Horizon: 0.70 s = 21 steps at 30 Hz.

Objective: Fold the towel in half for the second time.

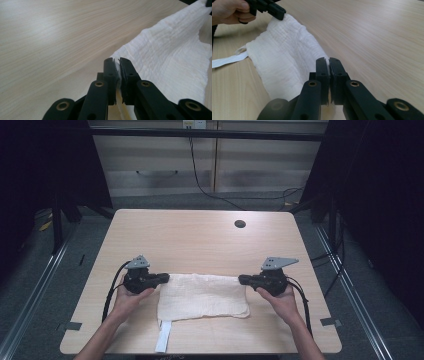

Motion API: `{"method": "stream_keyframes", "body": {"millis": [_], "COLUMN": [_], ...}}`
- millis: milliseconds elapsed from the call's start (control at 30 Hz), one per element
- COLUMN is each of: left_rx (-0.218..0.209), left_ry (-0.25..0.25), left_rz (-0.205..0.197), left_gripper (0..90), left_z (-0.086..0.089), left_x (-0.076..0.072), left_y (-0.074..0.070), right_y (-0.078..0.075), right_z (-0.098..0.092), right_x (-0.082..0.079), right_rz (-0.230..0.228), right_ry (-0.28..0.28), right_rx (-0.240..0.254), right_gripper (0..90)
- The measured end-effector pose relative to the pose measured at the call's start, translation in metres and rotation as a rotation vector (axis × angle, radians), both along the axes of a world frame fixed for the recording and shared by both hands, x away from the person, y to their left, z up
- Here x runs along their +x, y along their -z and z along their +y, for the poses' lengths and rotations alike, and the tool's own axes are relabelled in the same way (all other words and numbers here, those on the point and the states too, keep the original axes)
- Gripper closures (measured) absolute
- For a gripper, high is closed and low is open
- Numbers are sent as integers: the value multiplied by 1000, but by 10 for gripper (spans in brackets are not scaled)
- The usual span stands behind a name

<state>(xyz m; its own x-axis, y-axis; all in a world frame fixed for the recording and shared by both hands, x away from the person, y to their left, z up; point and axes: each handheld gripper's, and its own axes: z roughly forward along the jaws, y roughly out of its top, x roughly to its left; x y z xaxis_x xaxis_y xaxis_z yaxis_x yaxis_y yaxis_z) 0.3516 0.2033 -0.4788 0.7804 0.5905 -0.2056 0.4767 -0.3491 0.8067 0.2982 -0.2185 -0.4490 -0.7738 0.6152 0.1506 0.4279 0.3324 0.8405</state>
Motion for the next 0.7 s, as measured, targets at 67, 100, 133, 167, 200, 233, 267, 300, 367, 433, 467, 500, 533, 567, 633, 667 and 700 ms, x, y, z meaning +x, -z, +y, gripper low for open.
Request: {"method": "stream_keyframes", "body": {"millis": [67, 100, 133, 167, 200, 233, 267, 300, 367, 433, 467, 500, 533, 567, 633, 667, 700], "left_rx": [3, 3, 0, -3, -6, -7, -5, -4, -5, -7, -5, -5, -3, -5, -10, -16, -16], "left_ry": [-7, -10, -16, -25, -26, -31, -32, -27, -26, -27, -27, -29, -30, -30, -27, -24, -20], "left_rz": [-3, -3, -10, -15, -14, -13, -16, -14, -16, -17, -20, -20, -20, -21, -28, -29, -34], "left_gripper": [844, 844, 844, 845, 846, 846, 845, 846, 847, 847, 847, 846, 847, 846, 847, 847, 847], "left_z": [2, 2, 3, 4, 4, 4, 4, 3, 3, 3, 4, 5, 5, 5, 4, 3, 2], "left_x": [0, 0, -1, -1, -1, -1, -2, -2, -3, -4, -4, -4, -4, -5, -7, -8, -9], "left_y": [0, 0, 0, 0, 0, 0, 0, 0, 0, -1, -1, -2, -2, -3, -6, -7, -8], "right_y": [0, -1, -1, -1, -1, -1, -1, 0, 3, 6, 7, 8, 10, 11, 12, 12, 13], "right_z": [2, 3, 4, 4, 5, 5, 6, 8, 10, 13, 14, 15, 15, 16, 16, 16, 15], "right_x": [-4, -6, -9, -11, -13, -15, -17, -18, -22, -27, -28, -30, -32, -34, -37, -39, -44], "right_rz": [4, 4, 7, 8, 9, 8, 14, 17, 26, 35, 38, 45, 45, 46, 51, 54, 54], "right_ry": [-16, -27, -34, -42, -49, -54, -60, -71, -85, -101, -108, -113, -116, -113, -115, -117, -121], "right_rx": [-1, 3, 7, 3, -1, -3, -10, -13, -22, -37, -40, -47, -54, -62, -70, -74, -73], "right_gripper": [873, 873, 873, 873, 872, 872, 872, 872, 873, 873, 873, 873, 873, 871, 871, 872, 872]}}
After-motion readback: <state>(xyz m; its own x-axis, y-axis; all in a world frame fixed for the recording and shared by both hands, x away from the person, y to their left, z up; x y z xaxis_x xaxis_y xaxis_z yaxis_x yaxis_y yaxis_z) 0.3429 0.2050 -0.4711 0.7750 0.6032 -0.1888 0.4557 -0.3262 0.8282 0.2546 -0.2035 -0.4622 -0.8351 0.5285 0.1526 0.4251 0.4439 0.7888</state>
